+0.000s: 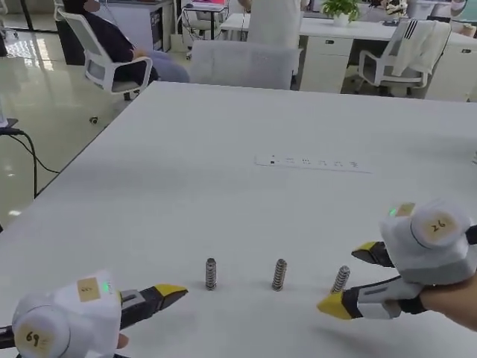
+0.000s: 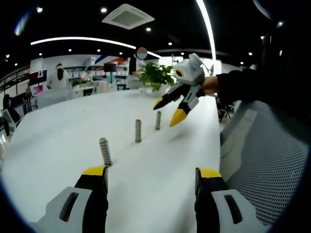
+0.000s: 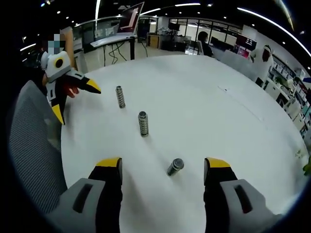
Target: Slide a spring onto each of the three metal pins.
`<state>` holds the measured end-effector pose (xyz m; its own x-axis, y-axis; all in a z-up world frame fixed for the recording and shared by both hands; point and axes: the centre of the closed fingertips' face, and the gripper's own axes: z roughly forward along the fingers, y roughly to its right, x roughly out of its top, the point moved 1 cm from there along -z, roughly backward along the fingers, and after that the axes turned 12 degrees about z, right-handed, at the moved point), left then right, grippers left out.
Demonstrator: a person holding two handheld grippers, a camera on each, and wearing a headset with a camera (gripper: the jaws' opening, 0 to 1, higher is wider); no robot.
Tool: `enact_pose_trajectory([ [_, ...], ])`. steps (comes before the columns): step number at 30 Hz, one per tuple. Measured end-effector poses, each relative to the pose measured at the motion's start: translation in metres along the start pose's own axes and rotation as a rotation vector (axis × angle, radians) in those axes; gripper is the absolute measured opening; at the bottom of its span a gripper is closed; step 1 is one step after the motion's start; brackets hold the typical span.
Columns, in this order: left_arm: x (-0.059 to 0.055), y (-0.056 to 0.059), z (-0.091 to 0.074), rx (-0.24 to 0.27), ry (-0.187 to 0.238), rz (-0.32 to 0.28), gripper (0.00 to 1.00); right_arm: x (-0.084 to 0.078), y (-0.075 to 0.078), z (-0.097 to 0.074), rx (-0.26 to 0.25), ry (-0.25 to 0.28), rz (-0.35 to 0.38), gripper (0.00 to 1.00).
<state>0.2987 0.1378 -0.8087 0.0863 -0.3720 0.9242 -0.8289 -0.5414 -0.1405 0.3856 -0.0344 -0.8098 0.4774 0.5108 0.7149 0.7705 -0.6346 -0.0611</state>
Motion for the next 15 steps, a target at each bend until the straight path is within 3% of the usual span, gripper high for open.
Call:
enact_pose_trajectory([
  [15, 0.002, -0.003, 0.002, 0.019, 0.007, -0.010, 0.72, -0.017, -0.009, -0.022, -0.013, 0.062, 0.057, 0.71],
])
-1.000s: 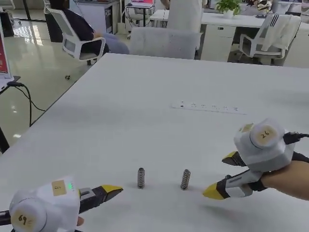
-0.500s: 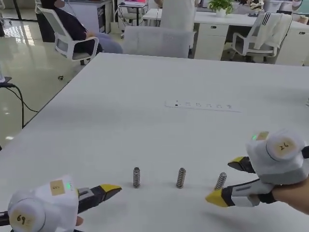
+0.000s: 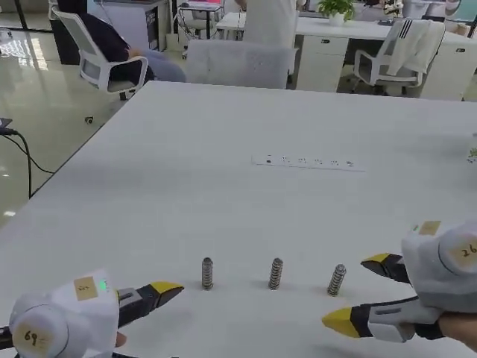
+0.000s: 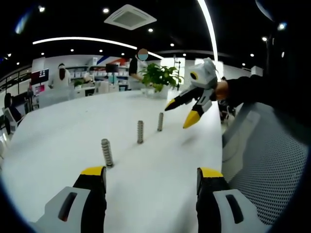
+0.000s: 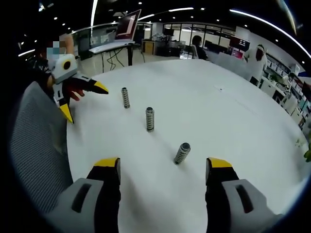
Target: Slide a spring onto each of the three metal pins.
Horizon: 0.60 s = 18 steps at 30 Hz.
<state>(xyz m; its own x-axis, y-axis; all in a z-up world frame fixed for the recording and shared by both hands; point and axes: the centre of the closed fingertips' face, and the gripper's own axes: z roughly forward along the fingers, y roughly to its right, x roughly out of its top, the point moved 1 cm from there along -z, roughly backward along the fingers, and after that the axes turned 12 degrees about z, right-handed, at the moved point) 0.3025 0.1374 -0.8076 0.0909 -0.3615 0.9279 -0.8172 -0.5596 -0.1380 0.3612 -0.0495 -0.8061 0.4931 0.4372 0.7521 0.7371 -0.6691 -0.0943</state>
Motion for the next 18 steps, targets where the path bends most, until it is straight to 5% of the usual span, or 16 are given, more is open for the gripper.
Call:
enact_pose_trajectory([
  [18, 0.004, -0.015, -0.003, 0.064, 0.043, -0.084, 0.77, 0.003, -0.006, -0.016, 0.075, 0.130, -0.021, 0.76],
])
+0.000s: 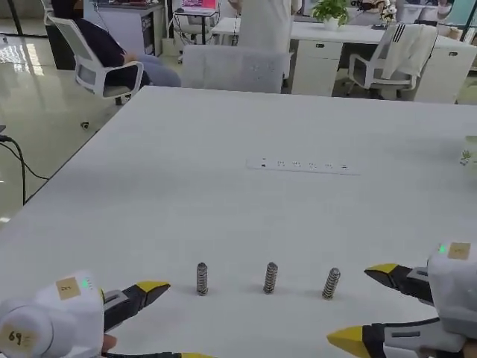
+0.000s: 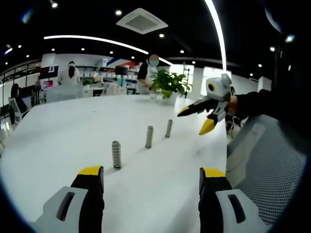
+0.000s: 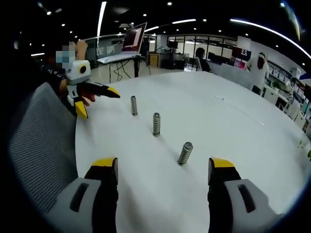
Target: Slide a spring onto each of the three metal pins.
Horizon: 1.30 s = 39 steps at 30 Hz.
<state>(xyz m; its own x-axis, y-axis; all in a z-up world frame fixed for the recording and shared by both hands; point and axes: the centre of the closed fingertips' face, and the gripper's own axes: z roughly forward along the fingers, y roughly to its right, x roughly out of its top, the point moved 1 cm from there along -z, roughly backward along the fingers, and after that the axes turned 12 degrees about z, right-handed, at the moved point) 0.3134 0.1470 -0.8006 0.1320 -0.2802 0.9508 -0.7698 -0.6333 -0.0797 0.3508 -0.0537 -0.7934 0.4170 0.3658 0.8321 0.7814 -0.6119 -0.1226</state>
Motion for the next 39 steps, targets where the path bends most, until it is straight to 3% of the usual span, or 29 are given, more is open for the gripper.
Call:
enact_pose_trajectory([
  [2, 0.000, -0.001, 0.000, 0.004, 0.000, -0.006, 0.77, 0.008, -0.001, -0.002, 0.020, 0.061, -0.021, 0.78],
  [5, -0.001, -0.002, -0.001, 0.008, -0.002, -0.011, 0.78, 0.010, -0.001, -0.004, 0.040, 0.091, -0.023, 0.80],
  [25, -0.006, -0.013, 0.000, 0.031, 0.000, -0.039, 0.84, 0.001, 0.003, 0.000, 0.047, 0.098, -0.005, 0.87],
  [39, -0.005, -0.015, 0.003, 0.027, -0.004, 0.011, 0.86, -0.002, 0.006, 0.000, 0.037, 0.090, 0.014, 0.89],
])
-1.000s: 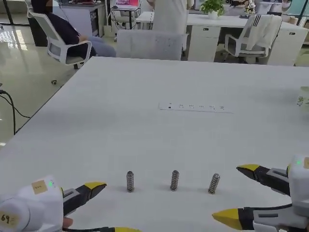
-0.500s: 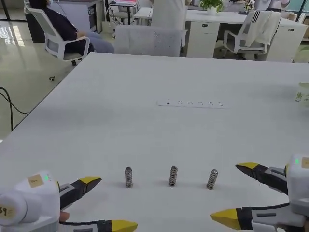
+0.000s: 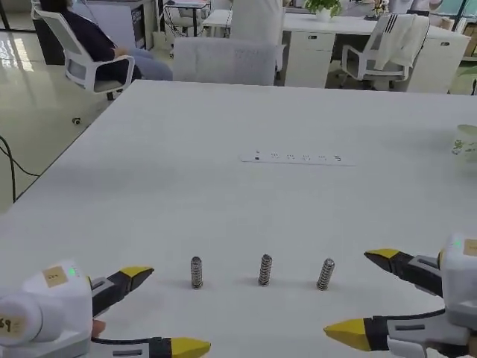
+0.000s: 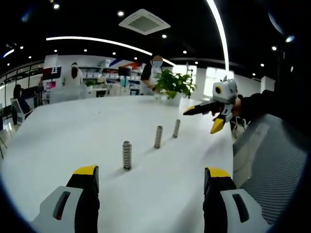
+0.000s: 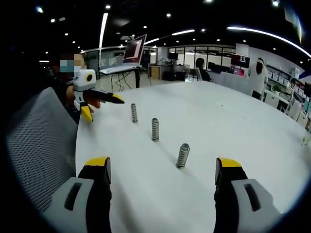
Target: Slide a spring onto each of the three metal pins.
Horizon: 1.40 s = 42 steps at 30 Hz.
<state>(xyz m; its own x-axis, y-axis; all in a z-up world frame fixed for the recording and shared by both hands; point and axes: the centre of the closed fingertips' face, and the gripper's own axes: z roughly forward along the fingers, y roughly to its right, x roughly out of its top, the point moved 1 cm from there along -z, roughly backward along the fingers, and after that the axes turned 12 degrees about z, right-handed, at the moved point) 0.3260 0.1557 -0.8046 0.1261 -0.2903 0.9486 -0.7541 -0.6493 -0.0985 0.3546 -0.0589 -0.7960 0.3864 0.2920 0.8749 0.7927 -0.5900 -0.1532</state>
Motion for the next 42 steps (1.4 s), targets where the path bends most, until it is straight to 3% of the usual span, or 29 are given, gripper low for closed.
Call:
enact_pose_trajectory([
  [42, 0.0024, 0.0011, -0.0010, -0.005, -0.006, -0.001, 0.85, -0.0029, 0.0014, 0.0010, -0.010, -0.016, 0.036, 0.90],
])
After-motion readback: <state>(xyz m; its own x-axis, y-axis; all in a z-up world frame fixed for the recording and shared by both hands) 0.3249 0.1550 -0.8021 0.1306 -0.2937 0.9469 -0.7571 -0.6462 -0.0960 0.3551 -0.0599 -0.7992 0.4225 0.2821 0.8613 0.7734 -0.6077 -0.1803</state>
